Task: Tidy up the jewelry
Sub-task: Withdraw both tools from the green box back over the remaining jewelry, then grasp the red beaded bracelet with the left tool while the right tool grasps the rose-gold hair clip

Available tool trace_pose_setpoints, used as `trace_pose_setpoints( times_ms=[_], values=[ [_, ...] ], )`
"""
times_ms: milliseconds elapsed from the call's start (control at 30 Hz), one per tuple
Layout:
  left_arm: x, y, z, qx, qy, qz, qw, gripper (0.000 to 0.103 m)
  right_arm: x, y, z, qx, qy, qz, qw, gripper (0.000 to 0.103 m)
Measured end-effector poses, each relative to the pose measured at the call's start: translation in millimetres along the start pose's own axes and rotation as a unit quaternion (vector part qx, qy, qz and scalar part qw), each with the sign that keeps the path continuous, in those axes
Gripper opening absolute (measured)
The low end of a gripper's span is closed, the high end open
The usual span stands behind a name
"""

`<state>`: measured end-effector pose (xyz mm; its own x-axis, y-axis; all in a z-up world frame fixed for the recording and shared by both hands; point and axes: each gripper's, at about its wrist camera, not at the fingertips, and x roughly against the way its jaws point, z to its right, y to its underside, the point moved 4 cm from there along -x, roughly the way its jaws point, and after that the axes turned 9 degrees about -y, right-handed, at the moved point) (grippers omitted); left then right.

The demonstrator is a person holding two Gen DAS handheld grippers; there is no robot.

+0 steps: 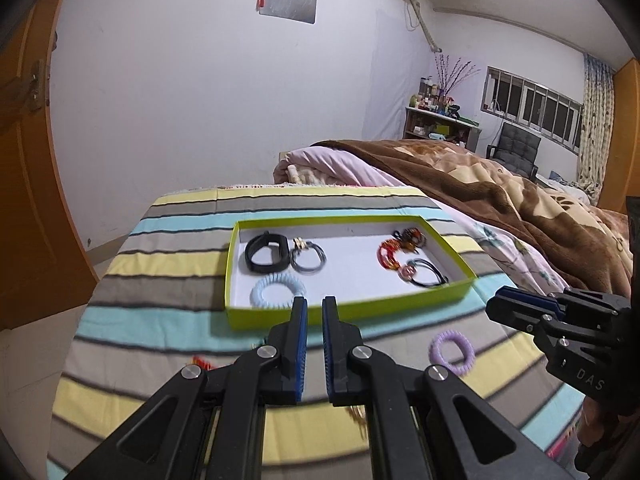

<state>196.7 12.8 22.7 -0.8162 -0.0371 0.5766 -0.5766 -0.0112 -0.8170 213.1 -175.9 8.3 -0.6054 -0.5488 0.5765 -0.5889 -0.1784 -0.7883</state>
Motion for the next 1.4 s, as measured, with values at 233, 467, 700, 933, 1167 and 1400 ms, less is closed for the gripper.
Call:
trace_pose_setpoints(
  times_ms=[233,467,700,933,1167,1400],
  values=[
    [37,26,5,-0.005,0.004,0.008,1.0,0.006,27,21,-10,-0.012,0.003,0.015,1.0,0.013],
    [64,48,8,-0.015,-0.004,0.016,0.9998,0.006,47,42,-20,-0.005,0.011,0.024,1.0,0.013],
    [79,67,6,-0.01,-0.005,0.012,0.9999,0.006,60,59,-21,-0.016,0.005,0.024,1.0,0.033],
    [84,78,1,-0.005,-0.008,0.007,0.9999,0.006,66,69,-19,-0.018,0.008,0.018,1.0,0.037],
    [84,82,-2,-0.001,-0.01,0.003,1.0,0.006,63,73,-21,-0.016,0.005,0.012,1.0,0.037],
    [81,82,-4,0.003,-0.013,-0.001,0.9999,0.006,60,74,-22,-0.016,0.004,0.007,1.0,0.037]
  ],
)
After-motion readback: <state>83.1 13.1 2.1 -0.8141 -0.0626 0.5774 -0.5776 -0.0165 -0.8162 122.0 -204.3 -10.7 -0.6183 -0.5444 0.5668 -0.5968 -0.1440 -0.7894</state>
